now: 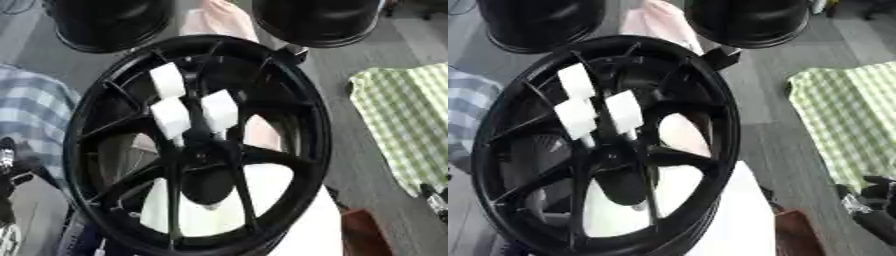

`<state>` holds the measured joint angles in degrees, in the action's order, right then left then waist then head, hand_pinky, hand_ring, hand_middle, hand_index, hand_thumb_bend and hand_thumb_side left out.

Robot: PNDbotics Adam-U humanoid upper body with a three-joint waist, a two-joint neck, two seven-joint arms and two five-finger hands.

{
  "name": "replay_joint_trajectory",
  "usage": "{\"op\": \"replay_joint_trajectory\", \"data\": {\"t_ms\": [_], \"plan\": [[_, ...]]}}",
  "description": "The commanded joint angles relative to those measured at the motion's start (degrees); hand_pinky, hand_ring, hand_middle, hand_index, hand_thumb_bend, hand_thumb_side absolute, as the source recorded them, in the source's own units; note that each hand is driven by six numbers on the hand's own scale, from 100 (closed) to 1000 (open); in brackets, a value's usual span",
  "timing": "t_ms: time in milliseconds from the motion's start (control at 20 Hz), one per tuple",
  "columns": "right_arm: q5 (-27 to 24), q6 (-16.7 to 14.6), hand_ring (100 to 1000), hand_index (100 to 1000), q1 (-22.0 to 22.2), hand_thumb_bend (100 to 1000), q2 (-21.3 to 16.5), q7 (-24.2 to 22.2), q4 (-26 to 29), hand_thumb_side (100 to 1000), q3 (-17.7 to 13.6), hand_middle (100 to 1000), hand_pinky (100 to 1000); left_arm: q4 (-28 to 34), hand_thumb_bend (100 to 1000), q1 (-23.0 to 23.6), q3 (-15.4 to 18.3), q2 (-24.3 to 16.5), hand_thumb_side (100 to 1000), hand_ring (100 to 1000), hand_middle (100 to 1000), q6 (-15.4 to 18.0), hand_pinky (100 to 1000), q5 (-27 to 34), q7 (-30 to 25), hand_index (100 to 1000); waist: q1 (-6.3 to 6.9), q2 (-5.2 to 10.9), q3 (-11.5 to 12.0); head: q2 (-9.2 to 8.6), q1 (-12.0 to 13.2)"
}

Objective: Pull the pin out of the wheel hub.

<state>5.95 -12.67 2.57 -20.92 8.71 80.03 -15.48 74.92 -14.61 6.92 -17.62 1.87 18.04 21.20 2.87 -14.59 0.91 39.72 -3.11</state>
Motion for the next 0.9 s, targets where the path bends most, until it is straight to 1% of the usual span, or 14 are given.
{"op": "replay_joint_trajectory", "data": {"t_ms": [50, 200, 300, 450, 700, 900], "plan": [[0.1, 0.0, 641, 712, -0.1, 505, -1.4, 0.1, 0.6, 295, -0.3, 526, 521, 0.5, 418, -0.4, 0.6, -1.5, 563, 558, 474, 0.1, 601, -0.3, 0.4, 670, -0.22, 1.38, 0.2, 0.02, 0.2], [-1.4, 0.1, 641, 712, -0.2, 507, -1.8, 0.6, 0.7, 293, -0.1, 526, 518, 0.9, 423, -0.5, 1.1, -1.6, 563, 568, 482, 0.1, 607, -0.7, 1.2, 677, -0.30, 1.44, 0.4, -0.08, 0.5], [-2.3, 0.1, 643, 713, -0.3, 510, -2.8, 0.8, 1.7, 292, 0.0, 527, 517, 1.8, 425, -0.5, 1.4, -1.7, 565, 574, 488, 0.0, 609, -1.4, 1.8, 685, -0.40, 1.61, 0.4, 0.15, 0.6], [-3.8, 0.4, 655, 720, -0.7, 521, -5.9, 0.1, 4.7, 292, -0.4, 537, 521, 3.5, 431, -0.3, 1.6, -1.6, 570, 586, 500, -0.5, 616, -2.8, 2.0, 699, -0.71, 1.98, 0.4, 0.63, 0.5], [-6.4, 2.2, 684, 735, -2.1, 554, -14.1, -3.8, 10.9, 285, -0.7, 565, 540, 5.1, 449, 0.2, 1.8, -0.5, 576, 612, 548, -1.4, 626, -4.4, 3.0, 741, -1.35, 2.82, 0.0, 1.25, 0.6], [-8.6, 3.4, 703, 744, -5.6, 572, -23.0, -7.4, 15.0, 271, 0.4, 584, 564, 4.5, 452, 1.2, 1.9, -0.4, 576, 615, 550, -1.7, 627, -5.1, 4.2, 744, -2.01, 3.51, -0.7, 1.78, 0.4]]}}
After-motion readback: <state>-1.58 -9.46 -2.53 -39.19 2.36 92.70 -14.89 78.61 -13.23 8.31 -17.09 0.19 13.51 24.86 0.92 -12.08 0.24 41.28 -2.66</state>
